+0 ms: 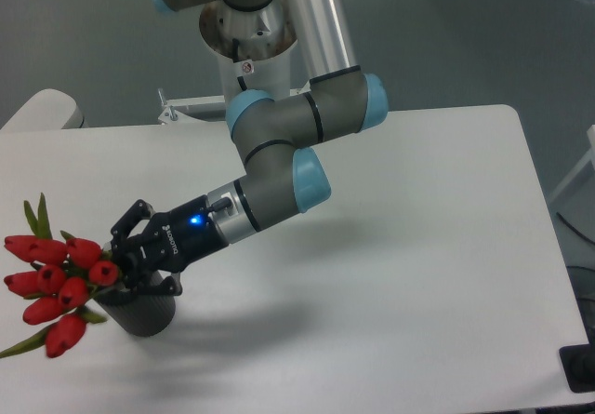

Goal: Insert the flowers into the vase
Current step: 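Push the tulips down into the vase and settle them upright, then open the gripper to release the tulips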

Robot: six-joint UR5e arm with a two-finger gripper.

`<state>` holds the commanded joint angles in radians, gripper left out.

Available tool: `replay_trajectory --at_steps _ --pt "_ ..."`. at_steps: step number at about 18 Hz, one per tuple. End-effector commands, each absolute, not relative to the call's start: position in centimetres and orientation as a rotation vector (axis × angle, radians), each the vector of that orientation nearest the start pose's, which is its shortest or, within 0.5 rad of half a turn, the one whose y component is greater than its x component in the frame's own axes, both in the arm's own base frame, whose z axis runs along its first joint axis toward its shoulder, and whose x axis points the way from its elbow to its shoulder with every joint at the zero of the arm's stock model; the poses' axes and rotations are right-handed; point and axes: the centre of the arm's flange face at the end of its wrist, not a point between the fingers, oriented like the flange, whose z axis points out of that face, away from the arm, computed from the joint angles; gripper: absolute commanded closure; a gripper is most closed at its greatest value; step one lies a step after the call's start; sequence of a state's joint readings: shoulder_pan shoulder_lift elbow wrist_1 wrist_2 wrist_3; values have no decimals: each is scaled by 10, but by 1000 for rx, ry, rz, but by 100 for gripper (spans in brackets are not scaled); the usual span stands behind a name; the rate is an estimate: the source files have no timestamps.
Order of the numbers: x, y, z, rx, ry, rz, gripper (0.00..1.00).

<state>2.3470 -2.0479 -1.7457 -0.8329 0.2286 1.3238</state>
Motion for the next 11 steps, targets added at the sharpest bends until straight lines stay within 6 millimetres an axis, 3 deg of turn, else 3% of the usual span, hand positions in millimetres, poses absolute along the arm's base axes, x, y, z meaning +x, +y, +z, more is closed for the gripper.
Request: replay_trajectory --at_steps 2,8,11 --pt "-263 594 289 -1760 558 -658 44" --pt "-274 575 290 -1767 521 -641 6" --pt "-284 553 290 -1778 475 -625 0"
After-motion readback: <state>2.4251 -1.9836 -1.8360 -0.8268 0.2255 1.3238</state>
